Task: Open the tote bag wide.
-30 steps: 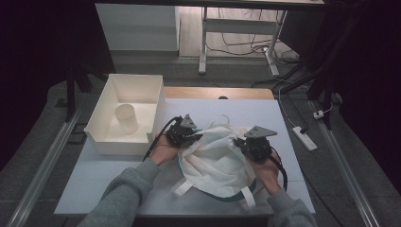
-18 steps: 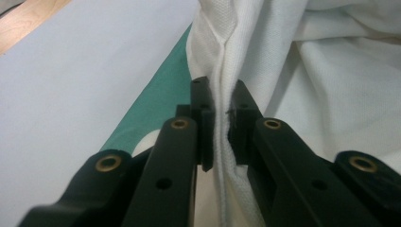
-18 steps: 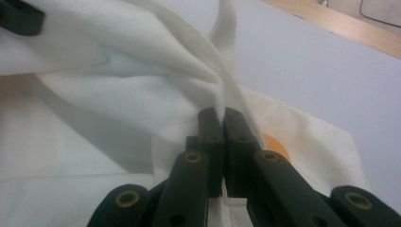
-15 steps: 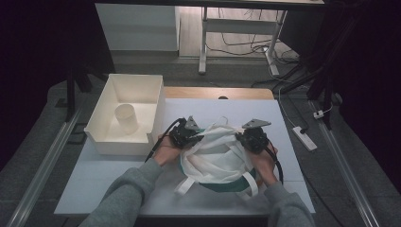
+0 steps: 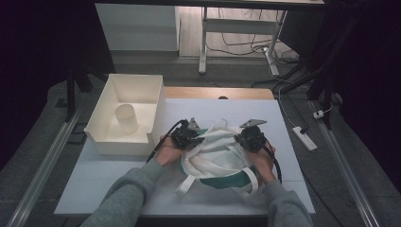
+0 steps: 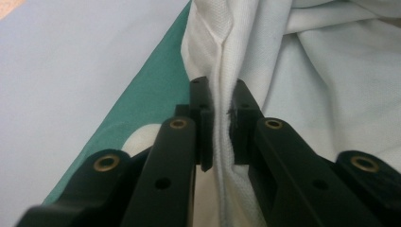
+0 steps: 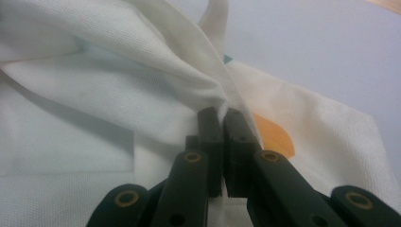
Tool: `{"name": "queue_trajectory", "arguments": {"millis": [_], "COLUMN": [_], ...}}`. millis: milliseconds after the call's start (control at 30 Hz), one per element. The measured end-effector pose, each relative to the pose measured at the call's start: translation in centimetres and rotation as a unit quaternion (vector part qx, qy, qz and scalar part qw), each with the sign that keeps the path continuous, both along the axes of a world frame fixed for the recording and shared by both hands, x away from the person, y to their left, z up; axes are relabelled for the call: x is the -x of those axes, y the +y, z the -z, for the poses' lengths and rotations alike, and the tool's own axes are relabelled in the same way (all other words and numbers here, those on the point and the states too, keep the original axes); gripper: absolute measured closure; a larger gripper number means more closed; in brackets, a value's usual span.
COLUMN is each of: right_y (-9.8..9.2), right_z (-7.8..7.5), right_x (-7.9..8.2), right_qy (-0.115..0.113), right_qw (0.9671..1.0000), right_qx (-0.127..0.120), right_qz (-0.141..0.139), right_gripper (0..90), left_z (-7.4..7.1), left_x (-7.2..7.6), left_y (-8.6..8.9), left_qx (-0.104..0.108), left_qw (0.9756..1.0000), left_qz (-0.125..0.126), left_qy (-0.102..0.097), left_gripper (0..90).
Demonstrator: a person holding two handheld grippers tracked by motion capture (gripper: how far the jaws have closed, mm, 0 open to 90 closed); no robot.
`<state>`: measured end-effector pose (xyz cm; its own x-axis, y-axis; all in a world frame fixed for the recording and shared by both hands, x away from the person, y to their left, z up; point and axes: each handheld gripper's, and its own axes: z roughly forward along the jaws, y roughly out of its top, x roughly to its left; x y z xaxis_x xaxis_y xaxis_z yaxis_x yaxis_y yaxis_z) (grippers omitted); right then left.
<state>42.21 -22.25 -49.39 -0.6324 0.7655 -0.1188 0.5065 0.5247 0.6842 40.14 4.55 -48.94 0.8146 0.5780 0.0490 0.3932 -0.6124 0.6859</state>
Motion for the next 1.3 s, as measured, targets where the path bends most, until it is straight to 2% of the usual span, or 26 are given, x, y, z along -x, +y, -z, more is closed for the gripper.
{"name": "queue_trajectory", "arguments": {"millis": [100,167,267,367,467,500,533,600,800,933,1000,1067,1100,1133,1233,1300], "right_y": [0.0,0.0,0.1,0.6,1.9,1.9,3.1,4.2,6.3,7.1,7.4,7.6,7.7,7.9,8.4,8.9], "right_z": [0.0,-0.2,-1.4,-3.5,-5.0,-5.0,-4.9,-4.4,-3.3,-2.4,-1.8,-1.0,-0.8,-0.7,-1.1,-1.5], "right_x": [0.1,0.3,1.2,2.9,4.5,4.5,5.5,6.1,7.5,7.8,7.8,8.0,8.2,8.6,9.9,11.0], "right_qy": [0.0,-0.007,-0.038,-0.057,-0.038,-0.038,-0.024,0.004,0.045,0.066,0.089,0.105,0.115,0.113,0.091,0.088], "right_qw": [1.0,0.9999,0.9991,0.9962,0.9924,0.9924,0.9898,0.9863,0.9781,0.9745,0.9713,0.9682,0.9656,0.9639,0.9631,0.96], "right_qx": [-0.003,-0.004,-0.005,-0.04,-0.058,-0.058,-0.051,-0.047,-0.025,-0.002,0.0,0.011,0.008,0.011,0.036,0.043], "right_qz": [-0.001,-0.006,-0.019,-0.051,-0.102,-0.102,-0.131,-0.158,-0.202,-0.214,-0.221,-0.227,-0.233,-0.241,-0.251,-0.262], "right_gripper": [86.5,84.2,69.3,65.8,63.5,63.5,61.6,60.0,57.9,58.3,64.6,80.0,83.7,86.1,87.4,87.5], "left_z": [0.1,0.1,0.1,0.1,0.0,0.0,0.0,0.0,0.0,0.0,-0.1,-0.1,-0.1,-0.2,-0.3,-0.4], "left_x": [-0.2,-0.2,-0.2,-0.2,-0.2,-0.2,-0.1,0.0,0.0,0.1,0.1,0.1,0.1,0.1,0.1,0.1], "left_y": [0.2,0.3,0.4,0.4,0.4,0.4,0.4,0.5,0.5,0.5,0.5,0.5,0.6,0.6,0.9,0.9], "left_qx": [0.002,0.004,0.009,0.009,0.007,0.007,0.006,0.005,0.008,0.01,0.008,0.009,0.009,0.011,0.018,0.017], "left_qw": [1.0,1.0,0.9999,0.9999,1.0,1.0,1.0,1.0,0.9999,0.9999,0.9999,0.9999,0.9999,0.9998,0.9996,0.9996], "left_qz": [-0.002,-0.005,-0.007,-0.006,-0.006,-0.006,-0.006,-0.006,-0.007,-0.009,-0.009,-0.01,-0.012,-0.015,-0.019,-0.02], "left_qy": [0.004,0.003,0.006,0.006,0.004,0.004,0.003,0.001,0.002,-0.001,-0.003,-0.004,-0.005,-0.007,-0.012,-0.014], "left_gripper": [83.1,83.1,83.0,83.0,83.0,83.0,83.0,83.0,83.1,83.1,83.1,83.1,83.1,83.2,83.6,83.7]}}
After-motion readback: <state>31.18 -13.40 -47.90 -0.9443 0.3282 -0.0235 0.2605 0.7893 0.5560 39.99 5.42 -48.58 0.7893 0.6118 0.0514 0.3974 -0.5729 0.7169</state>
